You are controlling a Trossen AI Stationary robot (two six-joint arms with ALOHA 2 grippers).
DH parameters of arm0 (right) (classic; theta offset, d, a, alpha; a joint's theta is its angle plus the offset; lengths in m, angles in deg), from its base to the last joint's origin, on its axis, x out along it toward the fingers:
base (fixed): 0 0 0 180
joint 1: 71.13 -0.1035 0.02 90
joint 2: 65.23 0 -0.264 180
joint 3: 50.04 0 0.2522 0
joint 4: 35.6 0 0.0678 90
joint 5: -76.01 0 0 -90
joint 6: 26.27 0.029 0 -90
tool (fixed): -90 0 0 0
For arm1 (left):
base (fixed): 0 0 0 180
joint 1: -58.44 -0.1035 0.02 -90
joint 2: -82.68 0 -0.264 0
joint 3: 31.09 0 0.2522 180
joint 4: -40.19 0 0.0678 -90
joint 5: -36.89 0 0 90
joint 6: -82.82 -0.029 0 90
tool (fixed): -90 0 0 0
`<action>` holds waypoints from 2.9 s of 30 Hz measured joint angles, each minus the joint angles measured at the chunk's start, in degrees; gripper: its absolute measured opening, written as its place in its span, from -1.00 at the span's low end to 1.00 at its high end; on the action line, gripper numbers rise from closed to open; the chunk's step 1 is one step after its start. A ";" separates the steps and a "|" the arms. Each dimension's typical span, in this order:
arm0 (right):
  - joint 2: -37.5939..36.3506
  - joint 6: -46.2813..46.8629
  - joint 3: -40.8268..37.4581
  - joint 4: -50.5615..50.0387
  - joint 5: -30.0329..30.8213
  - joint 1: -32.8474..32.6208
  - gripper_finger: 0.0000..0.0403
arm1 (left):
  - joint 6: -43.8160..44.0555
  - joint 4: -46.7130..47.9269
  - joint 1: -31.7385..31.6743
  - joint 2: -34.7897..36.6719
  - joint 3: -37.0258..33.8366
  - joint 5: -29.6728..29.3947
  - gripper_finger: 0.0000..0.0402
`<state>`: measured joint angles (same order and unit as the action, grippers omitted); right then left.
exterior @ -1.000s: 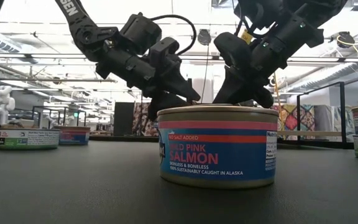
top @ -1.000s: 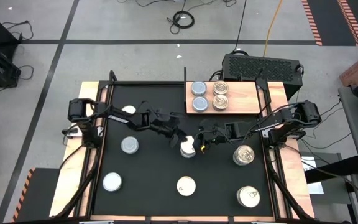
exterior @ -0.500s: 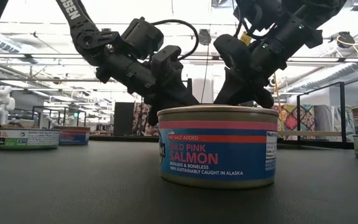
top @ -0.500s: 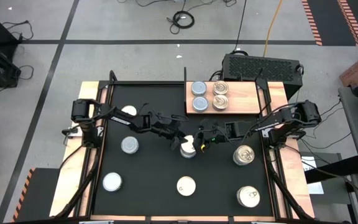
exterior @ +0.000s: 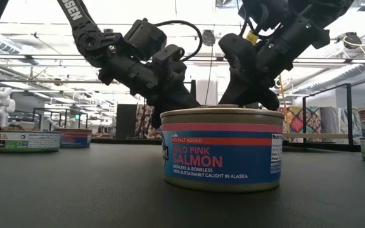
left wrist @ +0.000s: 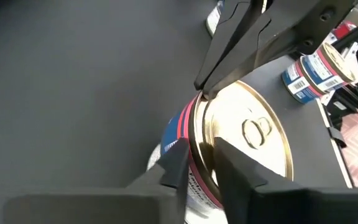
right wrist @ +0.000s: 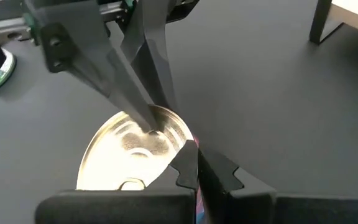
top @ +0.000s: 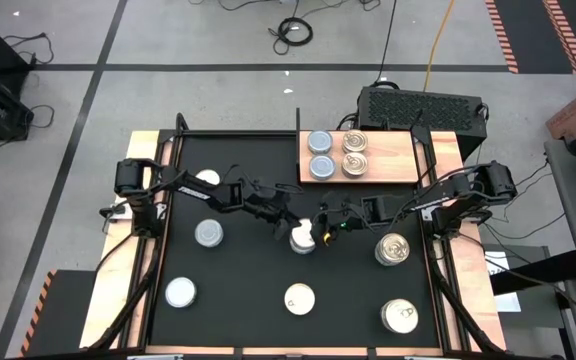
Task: Stack canned seafood by type on shelf
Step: Stack the blue pink tuna can on top of the other blue pink tuna can on the shelf
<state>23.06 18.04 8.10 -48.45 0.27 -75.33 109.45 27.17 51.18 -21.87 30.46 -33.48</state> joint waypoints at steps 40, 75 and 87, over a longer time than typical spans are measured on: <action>-15.42 -3.79 -0.02 -16.62 13.70 -5.84 -0.15 | 4.11 11.21 -3.75 1.86 7.09 10.21 -0.99; -26.34 18.08 -0.02 -45.81 37.20 -20.02 -0.14 | -3.90 40.47 -11.91 1.54 44.77 2.53 -0.99; -26.32 18.08 -0.02 -44.83 37.06 -20.02 -0.14 | -3.03 37.48 -19.07 -15.13 61.65 7.73 -0.99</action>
<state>-3.25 36.12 8.08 -93.28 37.33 -95.36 106.42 64.65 32.12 -37.00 92.11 -25.75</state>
